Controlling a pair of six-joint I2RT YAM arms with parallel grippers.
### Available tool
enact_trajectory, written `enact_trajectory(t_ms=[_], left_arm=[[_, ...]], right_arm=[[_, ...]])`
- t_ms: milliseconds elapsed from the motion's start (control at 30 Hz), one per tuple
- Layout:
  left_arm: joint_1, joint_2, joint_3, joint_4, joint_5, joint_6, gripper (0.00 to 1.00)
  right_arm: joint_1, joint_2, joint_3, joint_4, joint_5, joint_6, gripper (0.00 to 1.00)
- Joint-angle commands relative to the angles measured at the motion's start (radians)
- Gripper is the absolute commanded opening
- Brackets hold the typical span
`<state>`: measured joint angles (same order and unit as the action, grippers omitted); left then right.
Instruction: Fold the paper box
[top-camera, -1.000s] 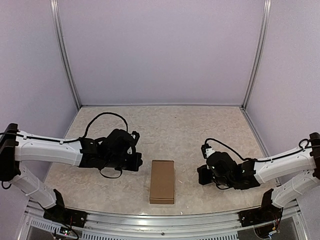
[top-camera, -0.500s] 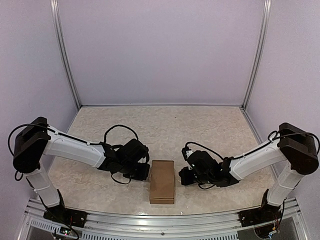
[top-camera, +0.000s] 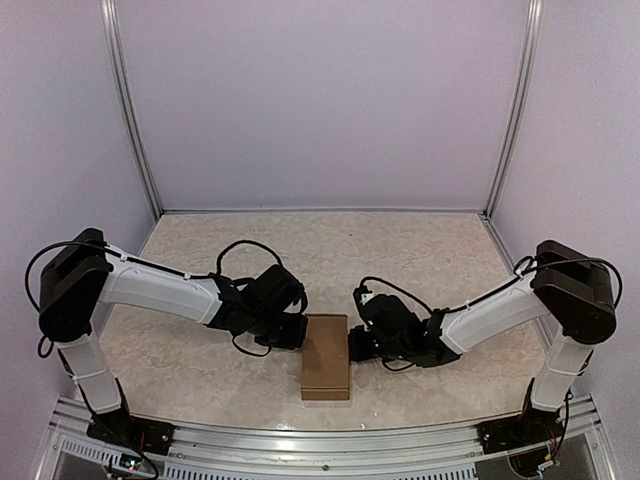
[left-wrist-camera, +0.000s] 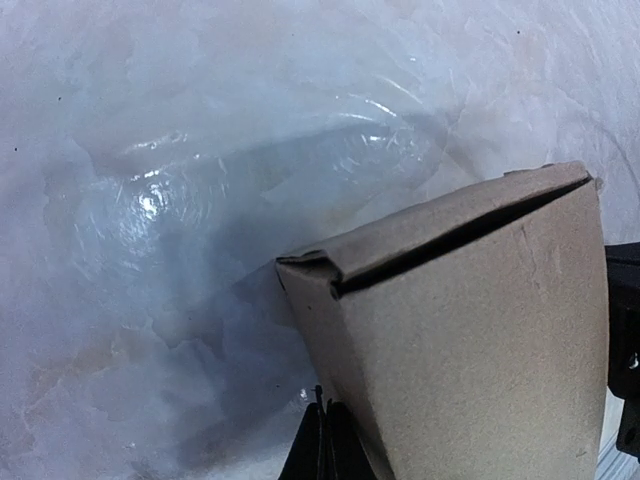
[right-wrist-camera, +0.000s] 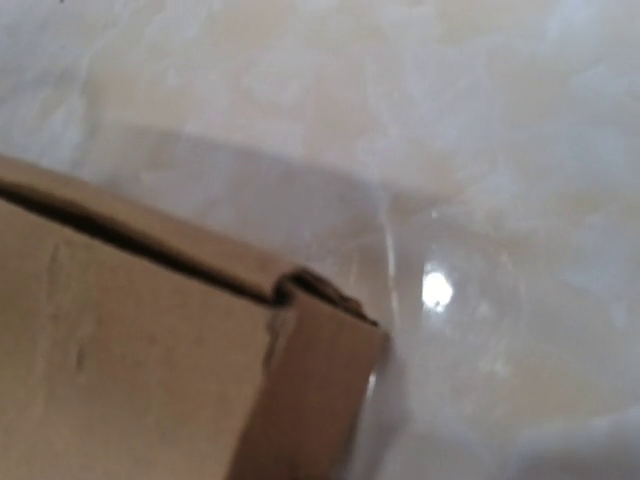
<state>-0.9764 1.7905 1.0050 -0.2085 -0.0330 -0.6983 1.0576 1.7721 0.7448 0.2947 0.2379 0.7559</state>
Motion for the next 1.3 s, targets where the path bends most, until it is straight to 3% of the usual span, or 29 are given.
enact_trajectory(t_ms=[0, 300, 467, 600, 767, 800, 833, 867, 1033, 1067, 1100, 1267], left_arm=[[0.014, 0.025, 0.048, 0.024, 0.021, 0.026, 0.00], [0.041, 0.030, 0.050, 0.005, 0.008, 0.034, 0.00], [0.043, -0.001, 0.048, -0.042, -0.043, 0.045, 0.26], [0.051, -0.051, 0.050, -0.105, -0.098, 0.059, 0.36], [0.051, -0.135, 0.048, -0.161, -0.168, 0.089, 0.51], [0.052, -0.150, 0.049, -0.177, -0.187, 0.095, 0.53], [0.051, -0.177, 0.050, -0.195, -0.208, 0.101, 0.56], [0.052, -0.194, 0.052, -0.218, -0.233, 0.107, 0.58], [0.053, -0.303, 0.091, -0.314, -0.351, 0.138, 0.78], [0.053, -0.334, 0.100, -0.328, -0.369, 0.144, 0.84], [0.053, -0.357, 0.111, -0.342, -0.386, 0.152, 0.97], [0.053, -0.450, 0.144, -0.396, -0.440, 0.206, 0.99]], right_arm=[[-0.006, 0.031, 0.058, -0.017, 0.010, -0.024, 0.00], [-0.016, 0.018, 0.055, -0.042, 0.063, -0.046, 0.00], [-0.028, -0.032, 0.041, -0.106, 0.100, -0.067, 0.14], [-0.037, -0.103, 0.012, -0.170, 0.154, -0.089, 0.27], [-0.041, -0.211, -0.003, -0.283, 0.241, -0.146, 0.59], [-0.042, -0.238, -0.006, -0.308, 0.261, -0.158, 0.70], [-0.042, -0.275, -0.010, -0.334, 0.280, -0.170, 0.95], [-0.043, -0.300, -0.011, -0.356, 0.298, -0.185, 0.99], [-0.044, -0.431, -0.004, -0.469, 0.402, -0.244, 1.00], [-0.044, -0.459, -0.002, -0.489, 0.423, -0.248, 1.00], [-0.045, -0.485, 0.000, -0.505, 0.438, -0.260, 1.00], [-0.045, -0.602, -0.002, -0.551, 0.560, -0.256, 1.00]])
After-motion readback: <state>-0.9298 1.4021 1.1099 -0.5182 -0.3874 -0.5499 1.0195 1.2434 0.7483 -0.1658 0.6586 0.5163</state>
